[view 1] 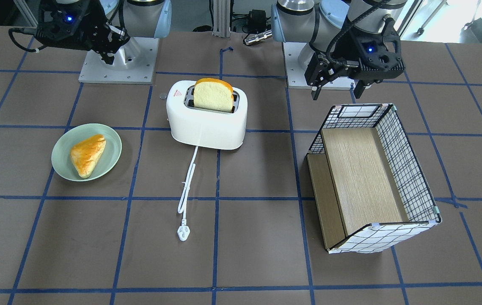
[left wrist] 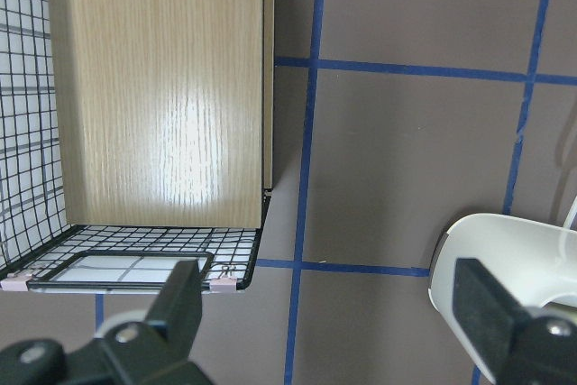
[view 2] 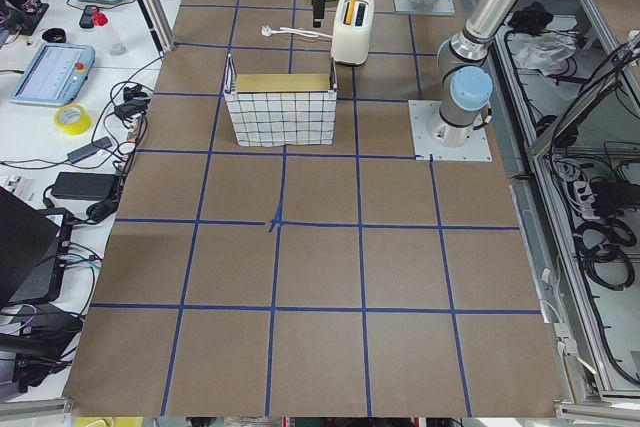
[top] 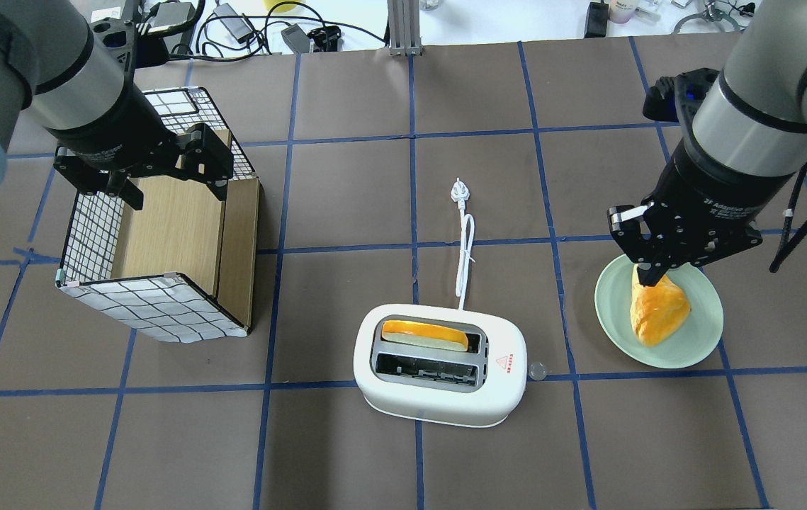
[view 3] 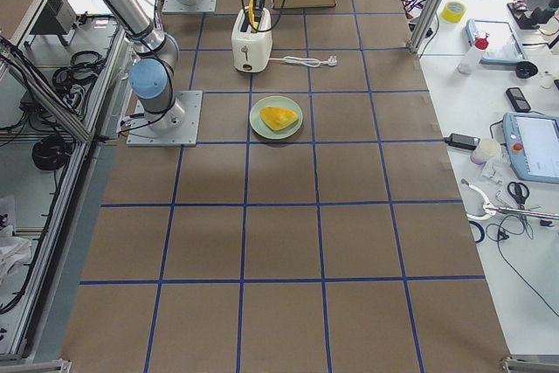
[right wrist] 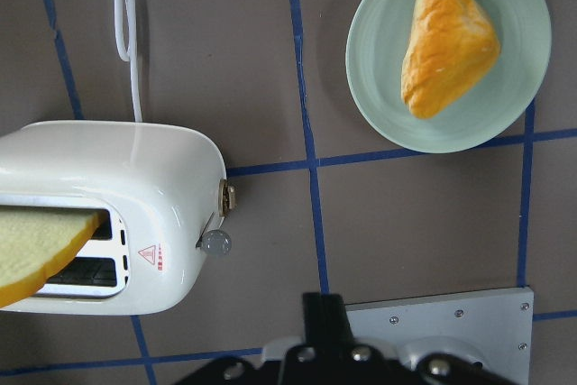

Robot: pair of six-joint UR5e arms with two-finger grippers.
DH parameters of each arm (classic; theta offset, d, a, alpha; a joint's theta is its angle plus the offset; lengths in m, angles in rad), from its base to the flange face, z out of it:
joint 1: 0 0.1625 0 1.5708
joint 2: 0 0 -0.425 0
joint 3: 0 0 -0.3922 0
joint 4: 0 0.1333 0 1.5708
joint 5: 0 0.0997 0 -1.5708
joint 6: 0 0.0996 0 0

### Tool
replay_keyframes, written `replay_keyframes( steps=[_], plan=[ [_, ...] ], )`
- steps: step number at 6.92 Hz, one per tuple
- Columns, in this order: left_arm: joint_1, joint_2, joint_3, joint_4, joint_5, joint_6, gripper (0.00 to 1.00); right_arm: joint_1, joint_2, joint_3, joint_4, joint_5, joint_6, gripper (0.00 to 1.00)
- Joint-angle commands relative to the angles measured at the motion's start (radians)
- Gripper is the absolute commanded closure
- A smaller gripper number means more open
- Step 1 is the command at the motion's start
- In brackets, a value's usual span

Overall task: Press toaster with right arm
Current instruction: 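Move the right gripper down toward the lever on the white toaster's side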

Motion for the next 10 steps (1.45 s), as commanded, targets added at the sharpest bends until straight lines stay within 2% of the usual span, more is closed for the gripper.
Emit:
replay_keyframes(
  steps=[1,4,6,8,9,10],
  plan=[
    [0.000,0.001,0.001,0.000,0.000,0.000,0.00,-0.002,-0.007,0.082,-0.001,0.039,0.000,1.00],
    [0.000,0.001,0.001,0.000,0.000,0.000,0.00,-0.003,-0.003,0.208,-0.065,0.127,-0.006,1.00],
    [0.000,0.001,-0.001,0.000,0.000,0.000,0.00,-0.003,0.003,0.286,-0.180,0.171,-0.006,1.00],
    [0.000,-0.001,0.001,0.000,0.000,0.000,0.00,-0.005,0.011,0.383,-0.329,0.173,0.002,1.00],
    [0.000,0.000,0.001,0.000,0.000,0.000,0.00,-0.005,0.012,0.411,-0.360,0.173,0.006,1.00],
    [0.000,0.001,0.001,0.000,0.000,0.000,0.00,-0.005,0.012,0.415,-0.357,0.238,0.006,1.00]
  ],
)
